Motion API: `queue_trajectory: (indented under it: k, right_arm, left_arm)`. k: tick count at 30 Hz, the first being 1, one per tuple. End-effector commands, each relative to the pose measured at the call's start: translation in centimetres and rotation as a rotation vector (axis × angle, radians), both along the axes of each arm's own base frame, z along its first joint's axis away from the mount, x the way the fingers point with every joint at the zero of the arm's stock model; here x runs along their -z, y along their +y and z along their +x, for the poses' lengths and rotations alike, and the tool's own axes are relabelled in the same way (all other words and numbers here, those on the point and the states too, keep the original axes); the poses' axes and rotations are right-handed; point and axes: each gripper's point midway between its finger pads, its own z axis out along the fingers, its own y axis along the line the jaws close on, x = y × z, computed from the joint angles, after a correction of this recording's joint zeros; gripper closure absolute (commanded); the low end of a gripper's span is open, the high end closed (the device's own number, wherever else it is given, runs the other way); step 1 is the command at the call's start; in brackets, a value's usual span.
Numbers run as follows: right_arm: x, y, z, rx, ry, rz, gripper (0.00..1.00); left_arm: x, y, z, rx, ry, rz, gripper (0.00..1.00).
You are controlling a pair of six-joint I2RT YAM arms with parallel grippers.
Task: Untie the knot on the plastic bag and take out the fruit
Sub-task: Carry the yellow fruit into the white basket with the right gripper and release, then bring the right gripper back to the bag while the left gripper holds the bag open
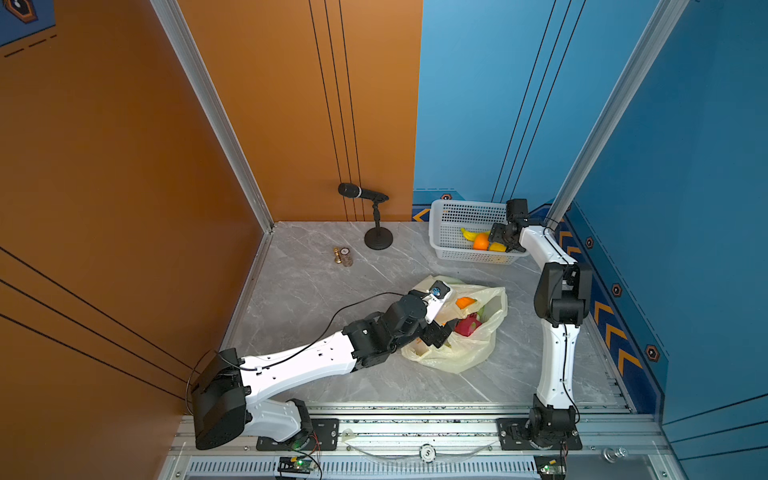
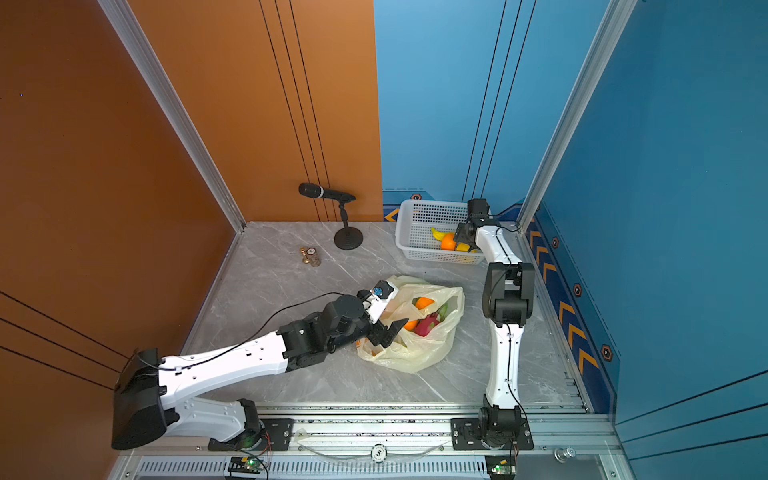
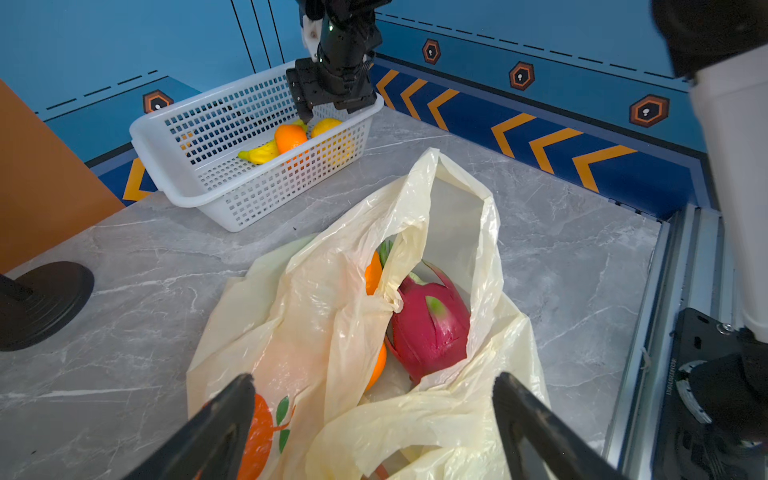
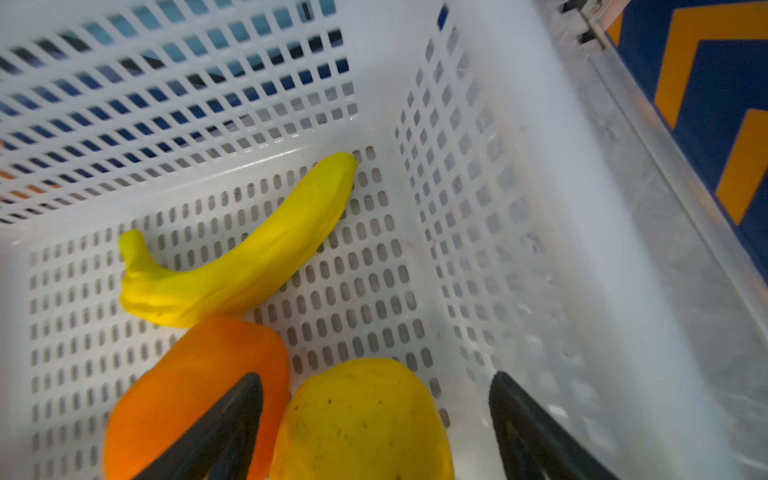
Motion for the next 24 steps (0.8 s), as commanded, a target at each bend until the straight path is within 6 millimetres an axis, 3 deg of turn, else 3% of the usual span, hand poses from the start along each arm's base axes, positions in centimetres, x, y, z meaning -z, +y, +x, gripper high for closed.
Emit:
queue_trajectory:
  k: [1,3,7,12,14,18,24]
  right_arm:
    - [-6.2,0.7,-1.3,0.004,-0.128,0.04,0.13]
    - [-9.1,1.1,-2.9,-0.009,-0.187,0.063,0.13]
    - [-12.1,2.9,-7.3,-0.062,-0.246,0.106,0.13]
    - [-14.6,7.7,-13.6,-0.217,-0.296,0.175,0.13]
    - [-15.0,9.8,-16.1,-0.28,-0.315,0.238,0.13]
    - [-14.8,13.8,-21.6,-0.394,-0.316,0.357,0.17]
    - [-12.0,16.5,-28.9,-0.452,-0.2,0.378,0.21]
  left_arm:
    - [-0.1,0.4,0.4,-0.067,0.065,-0.022,0.17]
    - [0.3,0.7,0.7,-0.094,0.104,-0.029,0.22]
    - [1.4,1.2,1.5,-0.131,0.171,-0.045,0.3]
    - [2.5,1.0,2.2,-0.136,0.23,-0.048,0.42]
    - [3.5,1.0,2.2,-0.134,0.25,-0.026,0.44]
    - [3.4,0.3,2.8,-0.128,0.284,-0.036,0.46]
    - [5.9,-0.3,2.2,-0.105,0.37,-0.004,0.48]
